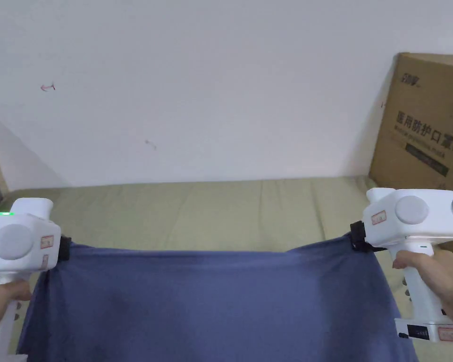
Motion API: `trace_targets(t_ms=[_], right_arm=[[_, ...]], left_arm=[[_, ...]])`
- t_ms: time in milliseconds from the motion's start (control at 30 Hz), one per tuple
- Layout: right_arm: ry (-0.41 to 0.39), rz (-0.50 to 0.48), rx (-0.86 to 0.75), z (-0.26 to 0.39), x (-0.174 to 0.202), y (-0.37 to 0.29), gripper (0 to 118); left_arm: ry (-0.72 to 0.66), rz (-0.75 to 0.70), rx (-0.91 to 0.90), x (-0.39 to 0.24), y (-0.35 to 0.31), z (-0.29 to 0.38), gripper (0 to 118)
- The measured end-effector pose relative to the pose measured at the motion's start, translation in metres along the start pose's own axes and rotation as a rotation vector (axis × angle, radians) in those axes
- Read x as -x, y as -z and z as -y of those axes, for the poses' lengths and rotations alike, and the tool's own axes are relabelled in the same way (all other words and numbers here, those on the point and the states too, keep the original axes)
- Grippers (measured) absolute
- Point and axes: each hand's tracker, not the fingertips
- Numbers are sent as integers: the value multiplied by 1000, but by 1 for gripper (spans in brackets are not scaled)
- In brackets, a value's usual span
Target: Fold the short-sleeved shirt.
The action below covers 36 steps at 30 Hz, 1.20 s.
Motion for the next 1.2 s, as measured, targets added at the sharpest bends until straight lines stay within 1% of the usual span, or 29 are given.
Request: trace_targets(t_ms=[100, 233, 300, 333, 367, 433, 500, 600, 633, 667, 700, 833, 1000, 1067, 1133, 1200], right_arm=[[-14, 14, -102, -21, 4, -54, 1], [42, 28, -209, -65, 6, -112, 1], [35, 52, -258, -89, 12, -134, 1], [23, 81, -282, -103, 15, -145, 1], [9, 96, -300, -116, 18, -154, 1], [9, 98, -343, -145, 23, -175, 1], [44, 97, -400, -171, 25, -192, 1], [60, 102, -447, -203, 28, -213, 1], [53, 108, -458, -213, 30, -219, 1], [53, 116, -472, -220, 32, -225, 1], [44, 113, -489, -226, 34, -230, 1], [48, 111, -535, -246, 36, -242, 1], [35, 124, -546, -256, 37, -231, 1], [32, 118, -533, -252, 38, -213, 1], [-2, 143, -469, -245, 39, -181, 1], [-6, 150, -411, -233, 39, -142, 1]], left_arm=[[11, -30, -86, 5, -37, -34, 2], [-14, -47, -178, 9, -75, -86, 2], [-14, -68, -226, 7, -88, -112, 2], [4, -58, -256, 7, -95, -127, 2], [11, -79, -268, 6, -100, -141, 2], [21, -92, -336, 2, -115, -171, 2], [-14, -99, -369, 6, -124, -201, 2], [-49, -104, -433, 10, -140, -242, 2], [-46, -111, -435, 11, -144, -254, 2], [-62, -123, -465, 10, -148, -263, 2], [-49, -120, -494, 10, -152, -271, 2], [-27, -169, -537, 5, -152, -290, 2], [-33, -163, -536, 3, -123, -287, 2], [-29, -177, -535, -2, -103, -275, 2], [-22, -179, -513, -5, -73, -255, 2], [-15, -179, -457, -9, -36, -232, 2]])
